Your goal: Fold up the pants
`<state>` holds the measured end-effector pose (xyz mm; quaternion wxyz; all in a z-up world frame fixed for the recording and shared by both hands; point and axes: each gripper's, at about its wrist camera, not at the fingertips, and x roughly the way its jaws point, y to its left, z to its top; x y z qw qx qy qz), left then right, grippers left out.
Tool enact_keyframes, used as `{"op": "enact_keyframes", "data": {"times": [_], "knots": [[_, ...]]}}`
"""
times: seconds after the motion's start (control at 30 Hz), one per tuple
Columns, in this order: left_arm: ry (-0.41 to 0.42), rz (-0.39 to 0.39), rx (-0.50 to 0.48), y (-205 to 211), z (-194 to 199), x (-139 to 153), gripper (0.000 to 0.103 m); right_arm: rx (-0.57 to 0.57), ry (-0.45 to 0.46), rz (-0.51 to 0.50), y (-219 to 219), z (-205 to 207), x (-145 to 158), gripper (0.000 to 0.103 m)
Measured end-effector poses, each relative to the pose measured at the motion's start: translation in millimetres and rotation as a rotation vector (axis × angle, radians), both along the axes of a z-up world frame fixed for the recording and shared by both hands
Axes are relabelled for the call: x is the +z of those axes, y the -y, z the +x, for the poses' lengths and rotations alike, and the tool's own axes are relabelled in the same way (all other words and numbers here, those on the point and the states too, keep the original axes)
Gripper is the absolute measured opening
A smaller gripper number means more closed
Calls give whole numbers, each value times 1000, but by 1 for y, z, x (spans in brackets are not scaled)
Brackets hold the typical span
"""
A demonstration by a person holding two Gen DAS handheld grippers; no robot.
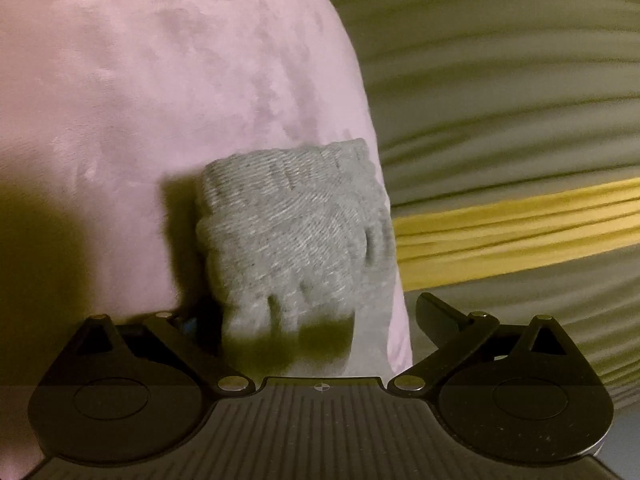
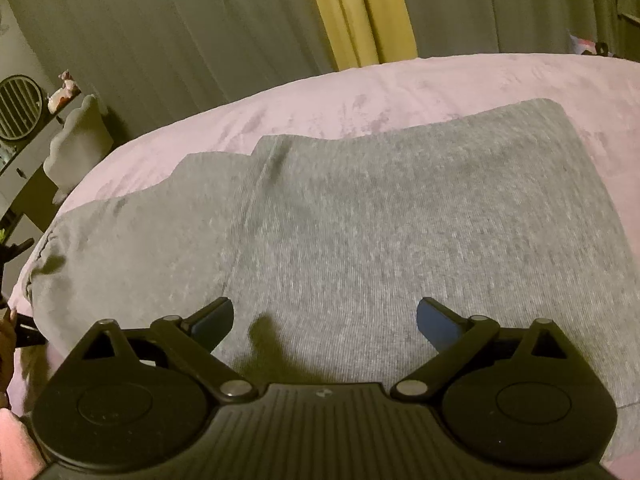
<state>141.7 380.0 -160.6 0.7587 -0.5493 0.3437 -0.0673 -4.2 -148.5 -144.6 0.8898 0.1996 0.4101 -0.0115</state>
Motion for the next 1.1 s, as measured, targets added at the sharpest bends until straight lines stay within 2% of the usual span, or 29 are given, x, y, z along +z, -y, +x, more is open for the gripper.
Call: {"op": "enact_keyframes", "data": {"times": [0.1,0.2,0.27,0.3,0.33,0.37,0.4,0.43,0.47,0.53,0.6,0.63,0.67,0.7,0.77,0.9,1.1], "knots": [[5,44,-26,3,6,2,102,-1,2,6,2,0,0,98],[47,82,-41,8,6,7,100,1,0,3,1,0,0,98],[53,94,-41,9,6,8,82,-2,-1,3,2,-1,0,98],[72,79,-45,8,5,7,76,-3,-2,3,3,-1,0,98],[91,59,-50,6,3,5,63,-7,-2,3,4,-2,0,98],[109,36,-54,5,3,3,57,-9,-2,6,4,-2,0,98],[120,19,-55,4,3,1,57,-9,-2,8,4,-2,0,98],[109,18,-54,4,5,0,61,-11,-2,7,4,-2,0,98],[86,35,-52,5,8,-2,72,-11,-2,6,4,-2,0,98],[46,66,-52,8,11,-6,73,-10,-6,1,4,-1,-1,98],[59,74,-55,9,12,-4,72,-7,-8,-4,3,0,0,98],[69,73,-58,9,10,-3,66,-6,-8,-3,4,0,0,98],[68,72,-58,8,9,-3,51,-7,-7,0,4,0,1,98],[63,64,-56,7,11,-5,46,-11,-7,2,5,-1,1,98],[71,47,-40,4,7,-9,41,-23,-8,5,7,-2,2,98],[85,98,-33,8,4,3,36,-61,-9,20,16,-7,6,98],[212,233,-62,29,-17,53,33,-142,5,62,41,-19,13,98]]}}
